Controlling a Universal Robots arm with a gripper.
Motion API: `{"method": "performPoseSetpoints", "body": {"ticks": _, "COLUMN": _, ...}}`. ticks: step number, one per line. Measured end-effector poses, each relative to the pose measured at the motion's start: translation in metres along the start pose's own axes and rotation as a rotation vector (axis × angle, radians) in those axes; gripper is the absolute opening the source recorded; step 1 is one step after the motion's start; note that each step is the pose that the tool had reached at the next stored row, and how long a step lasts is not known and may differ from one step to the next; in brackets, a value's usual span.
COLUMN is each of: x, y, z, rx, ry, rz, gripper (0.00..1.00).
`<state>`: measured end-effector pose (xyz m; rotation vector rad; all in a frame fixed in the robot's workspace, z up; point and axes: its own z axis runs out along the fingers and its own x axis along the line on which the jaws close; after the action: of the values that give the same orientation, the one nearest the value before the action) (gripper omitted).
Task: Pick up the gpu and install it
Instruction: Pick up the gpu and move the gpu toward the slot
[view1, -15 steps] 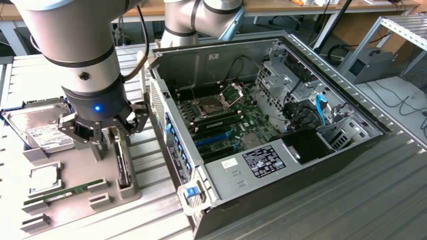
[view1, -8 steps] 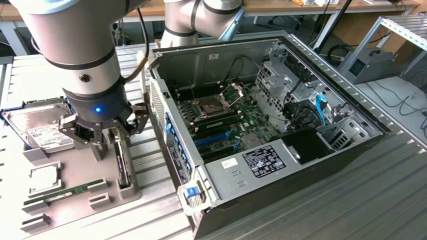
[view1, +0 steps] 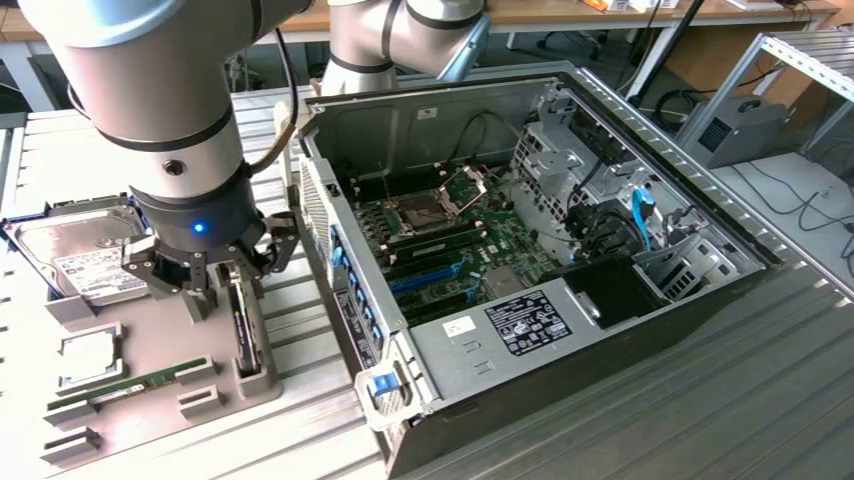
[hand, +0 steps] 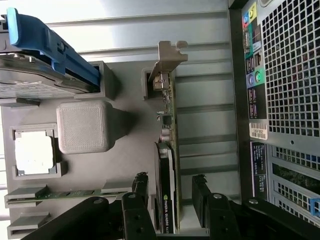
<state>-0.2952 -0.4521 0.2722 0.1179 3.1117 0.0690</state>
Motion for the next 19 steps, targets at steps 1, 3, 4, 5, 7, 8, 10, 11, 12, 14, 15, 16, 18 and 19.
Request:
{"method": "performPoseSetpoints", "body": {"ticks": 1, "x": 0.000, "y": -0.0001, "z": 0.0011, "rx": 0.0000, "ry": 0.0000, "rz": 0.000, "gripper": 0.48}}
{"method": "performPoseSetpoints", "body": {"ticks": 3, "x": 0.000, "y": -0.0001, "z": 0.0033, "rx": 0.0000, "ry": 0.0000, "rz": 0.000, "gripper": 0.48}}
{"method": "performPoseSetpoints", "body": {"ticks": 4, "x": 0.000, "y": -0.0002, "z": 0.0044, "rx": 0.0000, "ry": 0.0000, "rz": 0.000, "gripper": 0.48}}
{"method": "performPoseSetpoints", "body": {"ticks": 5, "x": 0.000, "y": -0.0003, "z": 0.0055, "rx": 0.0000, "ry": 0.0000, "rz": 0.000, "gripper": 0.48}}
{"method": "performPoseSetpoints", "body": {"ticks": 7, "x": 0.000, "y": -0.0003, "z": 0.0075, "rx": 0.0000, "ry": 0.0000, "rz": 0.000, "gripper": 0.48}}
{"method": "performPoseSetpoints", "body": {"ticks": 8, "x": 0.000, "y": -0.0004, "z": 0.0086, "rx": 0.0000, "ry": 0.0000, "rz": 0.000, "gripper": 0.48}}
{"method": "performPoseSetpoints", "body": {"ticks": 10, "x": 0.000, "y": -0.0005, "z": 0.0106, "rx": 0.0000, "ry": 0.0000, "rz": 0.000, "gripper": 0.48}}
{"method": "performPoseSetpoints", "body": {"ticks": 11, "x": 0.000, "y": -0.0005, "z": 0.0118, "rx": 0.0000, "ry": 0.0000, "rz": 0.000, "gripper": 0.48}}
{"method": "performPoseSetpoints", "body": {"ticks": 12, "x": 0.000, "y": -0.0006, "z": 0.0126, "rx": 0.0000, "ry": 0.0000, "rz": 0.000, "gripper": 0.48}}
{"method": "performPoseSetpoints", "body": {"ticks": 14, "x": 0.001, "y": -0.0007, "z": 0.0147, "rx": 0.0000, "ry": 0.0000, "rz": 0.000, "gripper": 0.48}}
{"method": "performPoseSetpoints", "body": {"ticks": 15, "x": 0.001, "y": -0.0007, "z": 0.0153, "rx": 0.0000, "ry": 0.0000, "rz": 0.000, "gripper": 0.48}}
{"method": "performPoseSetpoints", "body": {"ticks": 16, "x": 0.001, "y": -0.0008, "z": 0.0161, "rx": 0.0001, "ry": 0.0001, "rz": 0.000, "gripper": 0.48}}
{"method": "performPoseSetpoints", "body": {"ticks": 18, "x": 0.002, "y": -0.0009, "z": 0.0173, "rx": 0.0000, "ry": 0.0000, "rz": 0.000, "gripper": 0.48}}
{"method": "performPoseSetpoints", "body": {"ticks": 19, "x": 0.003, "y": -0.0010, "z": 0.0178, "rx": -0.0001, "ry": -0.0002, "rz": 0.000, "gripper": 0.48}}
